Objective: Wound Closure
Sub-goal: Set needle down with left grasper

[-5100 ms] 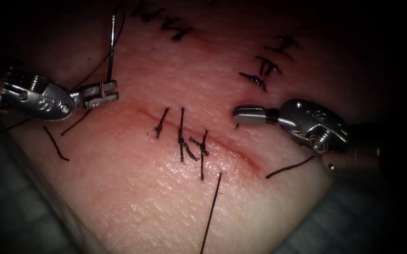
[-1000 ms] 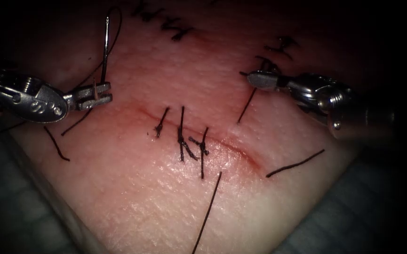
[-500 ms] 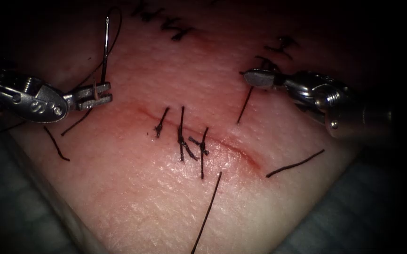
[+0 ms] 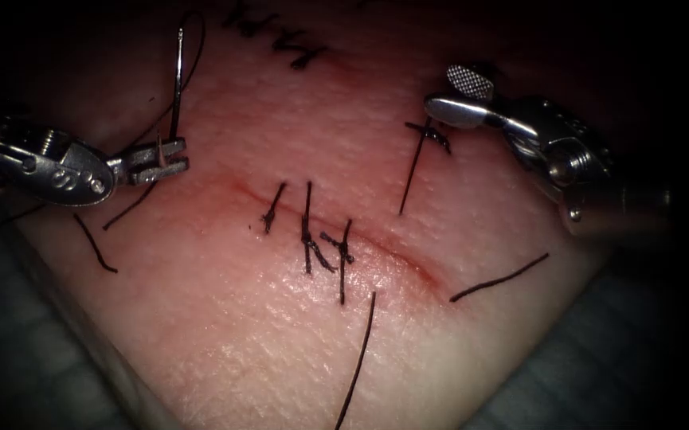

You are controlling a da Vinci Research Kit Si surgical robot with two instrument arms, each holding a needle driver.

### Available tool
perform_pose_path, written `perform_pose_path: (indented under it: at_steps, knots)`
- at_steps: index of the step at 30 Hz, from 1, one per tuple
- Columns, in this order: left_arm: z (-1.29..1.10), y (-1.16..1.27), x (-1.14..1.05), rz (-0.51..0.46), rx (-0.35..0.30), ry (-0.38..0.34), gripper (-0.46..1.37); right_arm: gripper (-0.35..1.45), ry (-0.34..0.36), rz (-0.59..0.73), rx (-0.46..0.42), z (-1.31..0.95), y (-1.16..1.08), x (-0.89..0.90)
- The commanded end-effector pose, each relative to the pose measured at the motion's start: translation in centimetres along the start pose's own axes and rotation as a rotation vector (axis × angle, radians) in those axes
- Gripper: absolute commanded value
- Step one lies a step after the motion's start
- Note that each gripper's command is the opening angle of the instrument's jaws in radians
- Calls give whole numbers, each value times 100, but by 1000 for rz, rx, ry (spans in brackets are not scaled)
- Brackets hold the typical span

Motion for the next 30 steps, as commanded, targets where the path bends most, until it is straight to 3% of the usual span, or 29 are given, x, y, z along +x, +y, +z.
perform_pose_path:
  at_steps: [1,9,11,16,24,30]
  knots:
    - [0,0,0,0,-2,0,-35,127,0,-22,11,-6,4,1]
    - [2,0,0,12,-1,0,-35,133,-14,-191,54,-29,14,2]
    - [3,-1,-1,18,-1,1,-35,132,-43,-272,62,-38,14,0]
    - [4,-1,-2,24,-1,2,-35,133,-120,-307,92,-48,6,-3]
    - [5,3,-1,73,7,4,-35,126,-117,-331,179,-59,-32,-13]
    - [6,6,-1,110,18,9,-35,122,-130,-351,219,-52,-64,-20]
